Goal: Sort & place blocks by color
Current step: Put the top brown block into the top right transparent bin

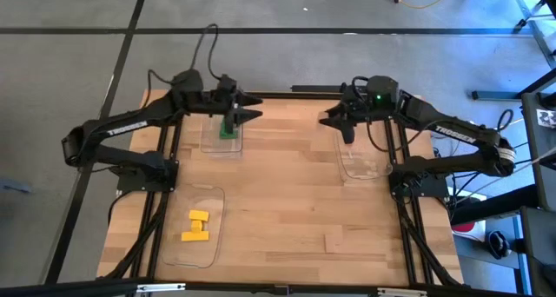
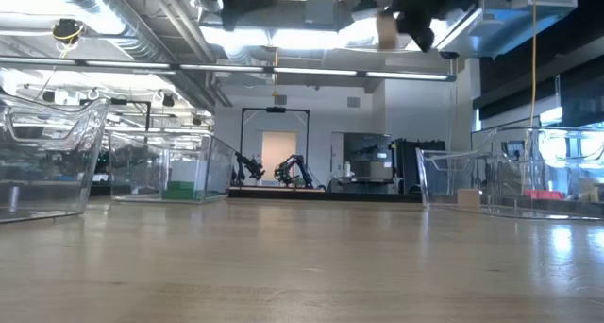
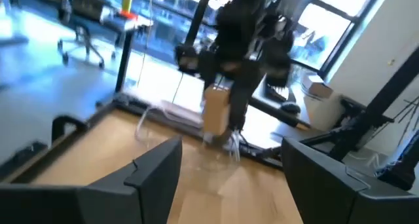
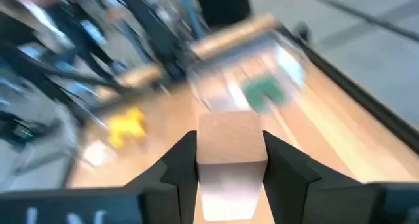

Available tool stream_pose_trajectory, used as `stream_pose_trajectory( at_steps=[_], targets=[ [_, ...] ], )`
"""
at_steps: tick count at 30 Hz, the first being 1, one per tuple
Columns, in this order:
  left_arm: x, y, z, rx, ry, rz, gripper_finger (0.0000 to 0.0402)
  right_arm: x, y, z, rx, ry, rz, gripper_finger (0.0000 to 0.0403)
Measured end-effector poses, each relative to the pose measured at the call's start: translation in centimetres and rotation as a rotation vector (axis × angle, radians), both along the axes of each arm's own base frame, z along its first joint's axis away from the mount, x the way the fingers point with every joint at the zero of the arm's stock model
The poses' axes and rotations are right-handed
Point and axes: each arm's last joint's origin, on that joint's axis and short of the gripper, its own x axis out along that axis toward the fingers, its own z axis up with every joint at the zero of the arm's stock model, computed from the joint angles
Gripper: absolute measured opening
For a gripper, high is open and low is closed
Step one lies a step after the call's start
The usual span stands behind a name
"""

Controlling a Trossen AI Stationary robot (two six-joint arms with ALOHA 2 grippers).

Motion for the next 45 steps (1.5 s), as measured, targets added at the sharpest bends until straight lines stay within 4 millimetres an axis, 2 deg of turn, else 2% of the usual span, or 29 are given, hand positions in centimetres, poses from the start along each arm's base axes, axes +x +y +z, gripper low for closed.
stream_pose_trajectory(
  at_steps=[4, 11, 18, 23, 27, 31, 35, 40, 45],
  targets=[
    [-0.9, -0.4, 0.9, 0.045, -0.038, 0.030, 0.0249, -1.5, -0.2, -1.1, 0.019, 0.153, -0.051, 0.0131],
    [-0.6, -1.4, 1.3, 0.046, -0.075, 0.003, 0.0249, -2.9, -0.4, -2.8, 0.042, 0.373, -0.113, 0.0131],
    [-0.1, -2.6, 1.4, 0.066, -0.078, 0.001, 0.0249, -4.1, -0.8, -3.6, 0.091, 0.483, -0.150, 0.0131],
    [-0.5, -2.7, 1.9, 0.099, -0.114, 0.012, 0.0249, -5.0, -1.0, -4.1, 0.120, 0.560, -0.169, 0.0131],
    [-0.6, -2.7, 0.8, 0.095, -0.129, 0.023, 0.0250, -5.9, -0.9, -4.3, 0.124, 0.636, -0.220, 0.0131],
    [-2.3, -2.9, -0.7, 0.058, -0.228, 0.041, 0.0250, -7.1, -0.4, -4.8, 0.168, 0.666, -0.298, 0.0131],
    [-4.1, -3.2, -2.1, 0.016, -0.304, 0.077, 0.0250, -8.6, 0.5, -6.7, 0.270, 0.674, -0.370, 0.0131],
    [-6.1, -3.7, -1.7, 0.045, -0.374, 0.083, 0.0250, -9.5, 1.2, -8.5, 0.390, 0.665, -0.464, 0.0131],
    [-6.7, -4.0, -1.6, 0.053, -0.384, 0.031, 0.0250, -9.6, 1.3, -9.1, 0.496, 0.679, -0.549, 0.0131]
  ],
)
